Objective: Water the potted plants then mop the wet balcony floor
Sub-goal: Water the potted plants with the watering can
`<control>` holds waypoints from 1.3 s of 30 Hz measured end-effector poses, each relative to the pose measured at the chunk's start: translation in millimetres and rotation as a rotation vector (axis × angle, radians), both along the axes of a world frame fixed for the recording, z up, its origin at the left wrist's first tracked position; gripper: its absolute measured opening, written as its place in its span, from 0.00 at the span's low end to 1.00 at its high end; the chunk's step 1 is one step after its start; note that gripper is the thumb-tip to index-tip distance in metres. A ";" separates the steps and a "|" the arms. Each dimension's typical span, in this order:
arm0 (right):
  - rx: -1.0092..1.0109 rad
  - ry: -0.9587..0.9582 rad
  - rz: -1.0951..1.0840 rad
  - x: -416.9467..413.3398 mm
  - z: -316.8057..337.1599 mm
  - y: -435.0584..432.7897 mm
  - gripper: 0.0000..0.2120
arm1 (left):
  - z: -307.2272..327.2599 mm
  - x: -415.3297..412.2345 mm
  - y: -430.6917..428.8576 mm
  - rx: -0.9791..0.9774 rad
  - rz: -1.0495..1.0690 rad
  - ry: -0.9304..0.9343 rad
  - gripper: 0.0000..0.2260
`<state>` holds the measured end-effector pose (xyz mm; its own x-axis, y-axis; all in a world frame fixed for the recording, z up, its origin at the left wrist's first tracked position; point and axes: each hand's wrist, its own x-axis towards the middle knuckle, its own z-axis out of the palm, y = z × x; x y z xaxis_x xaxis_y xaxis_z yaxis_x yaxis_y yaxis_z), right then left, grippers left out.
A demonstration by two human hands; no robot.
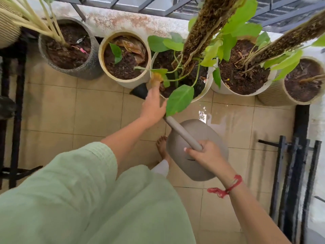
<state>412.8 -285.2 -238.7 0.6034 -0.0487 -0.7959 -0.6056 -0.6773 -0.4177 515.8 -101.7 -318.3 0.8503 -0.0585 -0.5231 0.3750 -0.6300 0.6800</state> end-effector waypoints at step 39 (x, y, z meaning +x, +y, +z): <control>0.059 -0.309 -0.538 32.7 -8.7 255.4 0.35 | 41.1 122.8 216.9 -0.111 -0.835 -0.644 0.32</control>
